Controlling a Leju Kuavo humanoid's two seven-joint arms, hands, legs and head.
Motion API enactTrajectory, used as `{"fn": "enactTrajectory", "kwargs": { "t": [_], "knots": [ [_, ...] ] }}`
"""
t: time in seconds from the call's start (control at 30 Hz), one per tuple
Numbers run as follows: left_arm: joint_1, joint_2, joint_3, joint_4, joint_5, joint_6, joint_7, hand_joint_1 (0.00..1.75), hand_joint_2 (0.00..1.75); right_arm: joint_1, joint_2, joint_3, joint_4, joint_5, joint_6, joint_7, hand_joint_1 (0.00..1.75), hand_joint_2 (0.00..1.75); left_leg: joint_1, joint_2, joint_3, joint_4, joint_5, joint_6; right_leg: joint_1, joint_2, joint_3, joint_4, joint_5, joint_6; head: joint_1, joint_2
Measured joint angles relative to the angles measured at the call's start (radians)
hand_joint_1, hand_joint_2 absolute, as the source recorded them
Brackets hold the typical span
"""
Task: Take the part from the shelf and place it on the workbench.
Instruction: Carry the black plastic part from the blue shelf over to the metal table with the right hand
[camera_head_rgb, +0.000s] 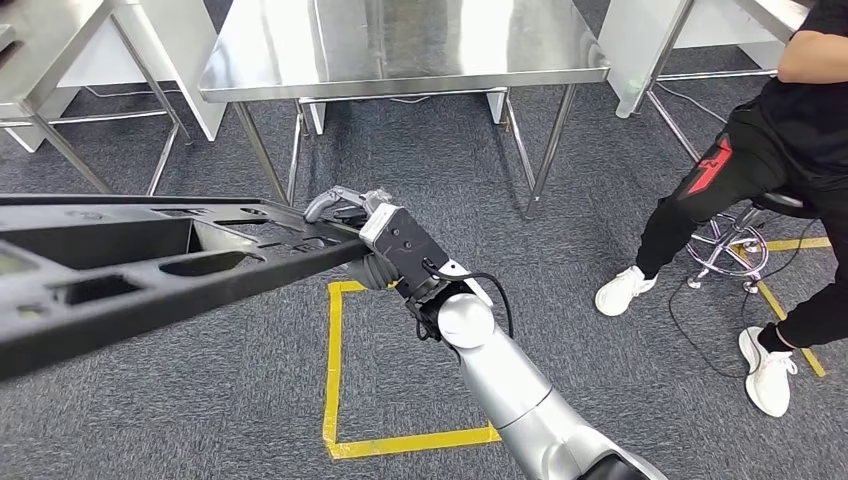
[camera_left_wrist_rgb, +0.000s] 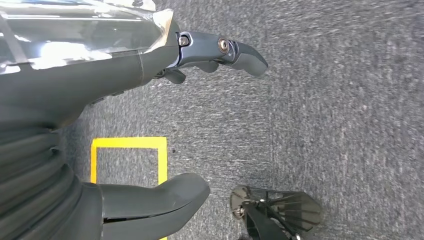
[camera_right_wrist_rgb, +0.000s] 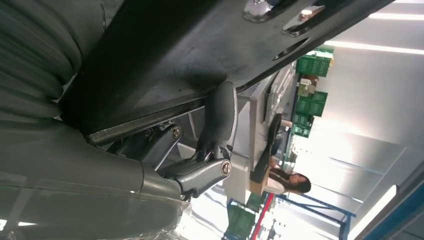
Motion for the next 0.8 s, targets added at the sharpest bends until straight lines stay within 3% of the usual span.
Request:
{"fn": "enactTrajectory", "kwargs": {
  "t": [0.03, 0.13, 0.2, 0.3, 0.5, 0.7, 0.8],
  "knots": [
    [0.0, 0.0, 0.002, 0.0, 0.0, 0.0, 0.0, 0.0, 1.75, 0.002, 0.0, 0.0, 0.0, 0.0, 0.0, 0.0, 1.75, 1.75, 0.002, 0.002, 0.008, -0.013, 0.015, -0.001, 0.0, -0.003, 0.0, 0.0, 0.0, 0.0, 0.0, 0.0],
    [-0.002, 0.0, 0.004, 0.0, 0.0, -0.001, 0.0, 0.0, 1.75, 0.003, 0.003, 0.0, -0.001, 0.002, 0.0, -0.006, 1.75, 1.75, 0.003, 0.017, 0.113, -0.202, 0.094, 0.004, 0.005, -0.007, 0.003, 0.002, -0.003, 0.006, 0.0, 0.0],
    [-0.005, -0.002, 0.005, 0.0, 0.001, -0.002, 0.0, 0.0, 1.75, 0.0, 0.005, 0.0, -0.001, 0.003, 0.002, -0.015, 1.75, 1.75, 0.001, 0.024, 0.151, -0.275, 0.11, 0.011, 0.014, -0.009, 0.002, 0.004, -0.007, 0.01, 0.003, 0.0],
    [-0.006, -0.008, 0.01, 0.0, 0.002, -0.002, 0.001, 0.0, 1.75, -0.004, 0.005, 0.002, 0.0, 0.004, 0.008, -0.022, 1.75, 1.75, -0.005, 0.016, 0.152, -0.28, 0.111, 0.016, 0.017, -0.014, 0.002, 0.002, -0.009, 0.008, 0.006, 0.0],
    [-0.006, -0.009, 0.017, 0.0, 0.002, -0.002, 0.002, 0.0, 1.75, -0.017, 0.005, 0.003, 0.0, 0.003, 0.009, -0.023, 1.75, 1.75, -0.011, 0.012, 0.15, -0.279, 0.111, 0.026, 0.012, -0.019, 0.006, -0.008, -0.004, 0.017, 0.006, 0.0],
    [-0.006, -0.009, 0.019, 0.0, 0.002, -0.002, 0.002, 0.0, 1.75, -0.018, 0.007, 0.003, 0.0, 0.003, 0.009, -0.023, 1.75, 1.75, -0.011, 0.012, 0.148, -0.278, 0.11, 0.028, 0.012, -0.019, 0.007, -0.011, -0.002, 0.021, 0.006, 0.0],
    [-0.006, -0.009, 0.02, 0.0, 0.003, -0.001, 0.002, 0.0, 1.75, -0.022, 0.014, 0.003, 0.001, 0.003, 0.01, -0.025, 1.75, 1.75, -0.009, 0.011, 0.16, -0.299, 0.116, 0.05, 0.007, -0.018, 0.011, -0.021, 0.003, 0.04, 0.005, 0.0]
  ]
}}
